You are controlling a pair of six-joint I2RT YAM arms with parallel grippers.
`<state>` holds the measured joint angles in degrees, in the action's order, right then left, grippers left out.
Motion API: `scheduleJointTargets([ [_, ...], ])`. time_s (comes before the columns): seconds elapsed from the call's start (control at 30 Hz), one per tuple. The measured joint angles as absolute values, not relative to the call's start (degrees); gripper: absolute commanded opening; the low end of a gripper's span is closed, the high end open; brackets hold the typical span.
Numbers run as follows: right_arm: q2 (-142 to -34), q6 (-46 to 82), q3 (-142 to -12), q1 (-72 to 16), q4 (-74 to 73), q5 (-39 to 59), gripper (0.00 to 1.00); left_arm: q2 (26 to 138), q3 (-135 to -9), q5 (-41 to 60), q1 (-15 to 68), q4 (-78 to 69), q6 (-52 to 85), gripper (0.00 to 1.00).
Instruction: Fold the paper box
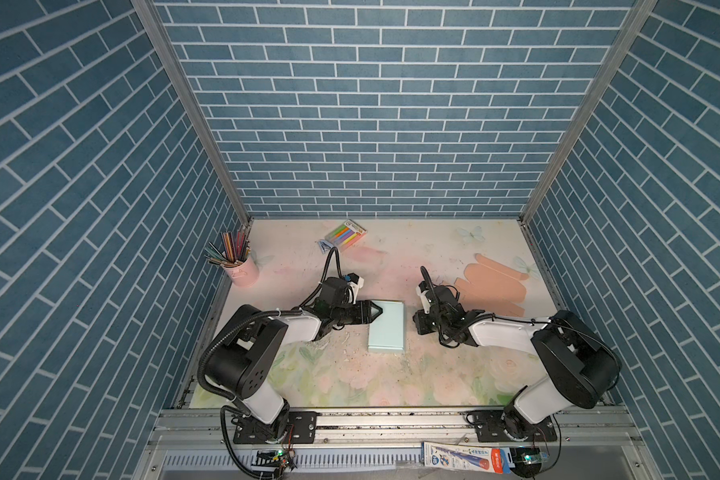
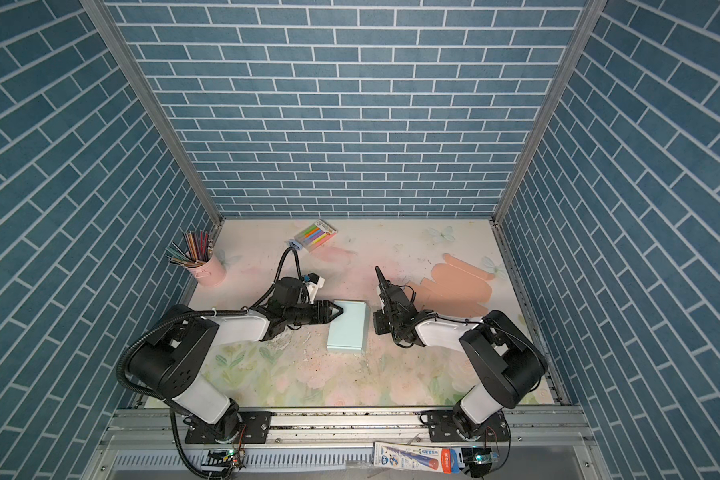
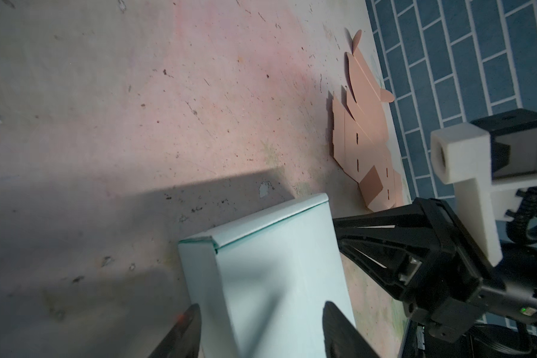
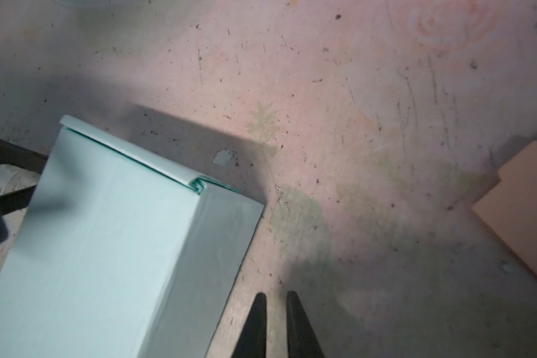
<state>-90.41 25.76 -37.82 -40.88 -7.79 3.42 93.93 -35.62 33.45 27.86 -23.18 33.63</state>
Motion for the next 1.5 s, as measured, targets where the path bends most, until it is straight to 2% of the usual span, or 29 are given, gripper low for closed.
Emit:
scheduleJointTargets([
  [0.33, -94.4, 23.5, -42.5, -39.7, -8.4, 5.3, 0.07, 94.6, -35.7, 35.3, 27.9, -25.6, 34.3, 0.61],
  [1.23, -97.6, 23.7, -44.4, -40.7, -9.7, 7.0, 0.08, 97.8, -35.7, 33.7, 28.5, -28.2, 36.2, 0.60],
  [1.3, -97.6, 23.7, -44.4, -40.7, -9.6, 6.7, 0.09, 97.8, -35.6, 33.7, 28.5, -28.2, 36.2, 0.64],
  [1.4, -97.0, 23.7, -43.5, -40.8, -10.1, 7.2, 0.11, 96.9, -34.9, 34.0, 28.3, -28.1, 36.3, 0.78],
  [1.5, -94.8, 23.7, -40.7, -41.4, -9.9, 7.0, 0.12, 94.5, -33.6, 34.2, 28.1, -27.1, 35.5, 0.81],
])
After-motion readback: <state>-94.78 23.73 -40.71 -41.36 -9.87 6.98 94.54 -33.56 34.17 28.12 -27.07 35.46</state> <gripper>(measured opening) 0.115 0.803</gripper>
